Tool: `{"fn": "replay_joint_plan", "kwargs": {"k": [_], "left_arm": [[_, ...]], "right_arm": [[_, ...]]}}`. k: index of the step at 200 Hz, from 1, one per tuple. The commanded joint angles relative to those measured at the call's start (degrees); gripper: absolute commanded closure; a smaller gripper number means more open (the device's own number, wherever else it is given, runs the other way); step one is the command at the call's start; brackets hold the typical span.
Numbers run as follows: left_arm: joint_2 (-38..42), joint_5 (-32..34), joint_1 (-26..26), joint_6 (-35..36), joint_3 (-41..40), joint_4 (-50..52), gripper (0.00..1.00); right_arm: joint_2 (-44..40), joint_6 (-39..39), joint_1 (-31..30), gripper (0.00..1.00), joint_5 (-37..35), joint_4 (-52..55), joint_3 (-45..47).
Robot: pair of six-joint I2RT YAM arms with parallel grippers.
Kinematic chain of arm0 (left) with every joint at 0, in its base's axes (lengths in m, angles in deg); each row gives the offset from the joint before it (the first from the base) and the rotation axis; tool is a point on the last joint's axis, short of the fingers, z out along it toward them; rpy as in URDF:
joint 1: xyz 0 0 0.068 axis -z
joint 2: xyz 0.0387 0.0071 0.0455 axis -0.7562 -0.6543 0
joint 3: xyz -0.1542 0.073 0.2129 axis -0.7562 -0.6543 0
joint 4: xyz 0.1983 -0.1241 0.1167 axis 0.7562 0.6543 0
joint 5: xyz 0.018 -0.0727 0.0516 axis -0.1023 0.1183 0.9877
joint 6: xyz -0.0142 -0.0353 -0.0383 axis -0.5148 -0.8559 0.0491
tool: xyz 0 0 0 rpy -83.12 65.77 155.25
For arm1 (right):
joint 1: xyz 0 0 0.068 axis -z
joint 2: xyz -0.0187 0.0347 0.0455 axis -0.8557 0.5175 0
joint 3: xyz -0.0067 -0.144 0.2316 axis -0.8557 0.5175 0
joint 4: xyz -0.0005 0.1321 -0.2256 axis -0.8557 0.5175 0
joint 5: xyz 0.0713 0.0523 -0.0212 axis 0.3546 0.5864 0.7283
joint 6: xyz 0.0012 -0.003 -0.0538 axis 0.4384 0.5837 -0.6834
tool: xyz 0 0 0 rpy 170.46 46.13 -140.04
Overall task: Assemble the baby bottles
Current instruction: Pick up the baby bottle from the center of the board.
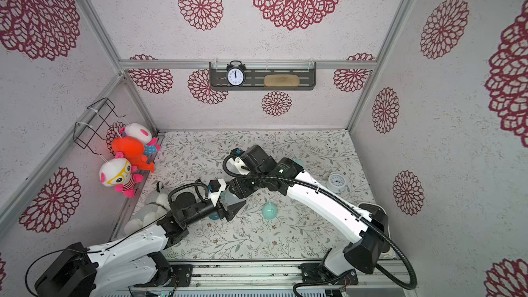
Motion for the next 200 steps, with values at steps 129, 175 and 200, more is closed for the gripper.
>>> {"fn": "replay_joint_plan", "kwargs": {"k": [129, 175, 200], "left_arm": [[1.12, 1.22, 0.37, -0.19, 0.07, -1.61, 0.06], [1.68, 1.22, 0.37, -0.23, 0.23, -1.62, 0.16], [1.83, 1.66, 0.37, -0.07, -0.18, -2.01, 0.05]], "right_arm": [[-3.63, 1.49, -0.21, 0.44, 0.23, -2.56, -0.62], [-2.68, 1.46, -0.21, 0.44, 1.02, -2.74, -0.26], [-2.63, 1.37, -0.21, 0.44, 0.93, -2.59, -0.35]]}}
